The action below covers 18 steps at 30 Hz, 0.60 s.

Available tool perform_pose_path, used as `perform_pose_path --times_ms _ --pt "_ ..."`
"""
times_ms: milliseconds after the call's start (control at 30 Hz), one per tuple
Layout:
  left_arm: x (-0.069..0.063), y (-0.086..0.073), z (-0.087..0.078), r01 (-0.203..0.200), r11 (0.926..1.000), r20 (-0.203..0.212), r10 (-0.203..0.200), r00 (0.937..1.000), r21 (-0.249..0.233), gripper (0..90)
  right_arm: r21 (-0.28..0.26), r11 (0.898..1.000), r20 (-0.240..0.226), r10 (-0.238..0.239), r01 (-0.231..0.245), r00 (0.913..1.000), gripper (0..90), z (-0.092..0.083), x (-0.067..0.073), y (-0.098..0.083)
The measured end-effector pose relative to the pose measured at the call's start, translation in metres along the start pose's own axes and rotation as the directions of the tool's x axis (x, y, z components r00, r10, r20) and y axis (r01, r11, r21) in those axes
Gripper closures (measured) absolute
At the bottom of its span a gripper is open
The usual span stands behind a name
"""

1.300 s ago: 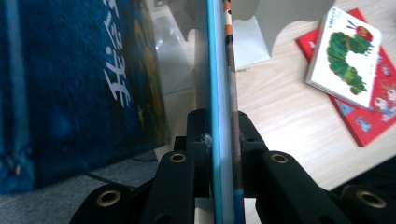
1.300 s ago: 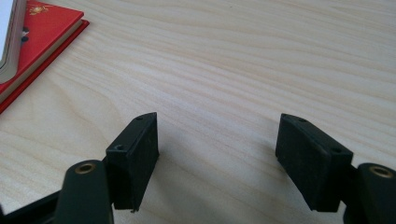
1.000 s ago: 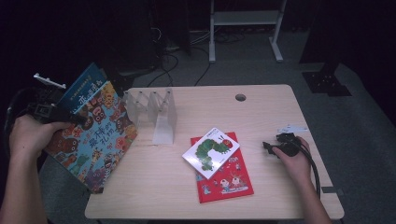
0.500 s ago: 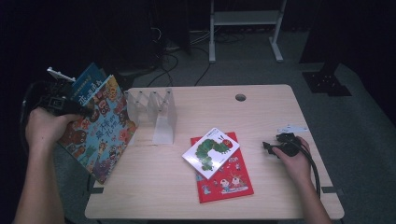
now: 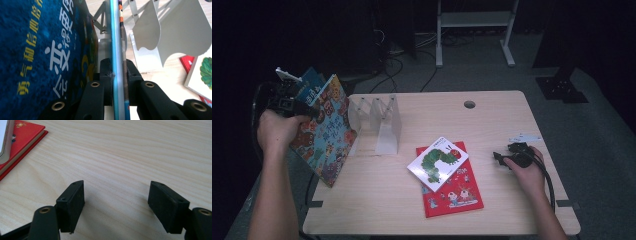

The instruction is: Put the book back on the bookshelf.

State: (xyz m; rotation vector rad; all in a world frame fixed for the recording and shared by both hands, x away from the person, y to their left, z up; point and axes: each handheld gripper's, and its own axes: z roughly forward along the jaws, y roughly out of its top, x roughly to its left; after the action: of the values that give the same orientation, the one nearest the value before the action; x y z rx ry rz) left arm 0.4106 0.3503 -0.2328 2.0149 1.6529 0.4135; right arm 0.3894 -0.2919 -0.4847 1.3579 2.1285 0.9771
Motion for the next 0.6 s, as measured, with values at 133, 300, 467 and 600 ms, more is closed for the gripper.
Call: perform_pose_path --times_ms 133,300,467,600 --pt "0.001 0.000 0.004 0.007 1.0000 0.005 -0.007 1.0000 -0.006 79.6 0.001 1.000 -0.001 0.002 -0.002 1.0000 28.3 0.000 0.000 0.000" --pt "0.004 -0.004 0.003 0.002 1.0000 0.001 -0.002 1.0000 0.000 79.1 0.001 1.000 -0.001 0.002 -0.001 1.0000 28.3 0.000 0.000 0.000" --pt "0.005 -0.005 -0.001 -0.010 0.9998 -0.026 0.010 0.9996 0.015 74.3 0.001 1.000 -0.001 0.001 -0.001 1.0000 28.3 0.000 0.000 0.000" --pt "0.006 -0.005 -0.007 -0.014 0.9999 -0.043 0.014 0.9990 0.004 72.0 0.000 1.000 -0.001 -0.002 0.002 1.0000 28.3 0.000 0.000 0.000"
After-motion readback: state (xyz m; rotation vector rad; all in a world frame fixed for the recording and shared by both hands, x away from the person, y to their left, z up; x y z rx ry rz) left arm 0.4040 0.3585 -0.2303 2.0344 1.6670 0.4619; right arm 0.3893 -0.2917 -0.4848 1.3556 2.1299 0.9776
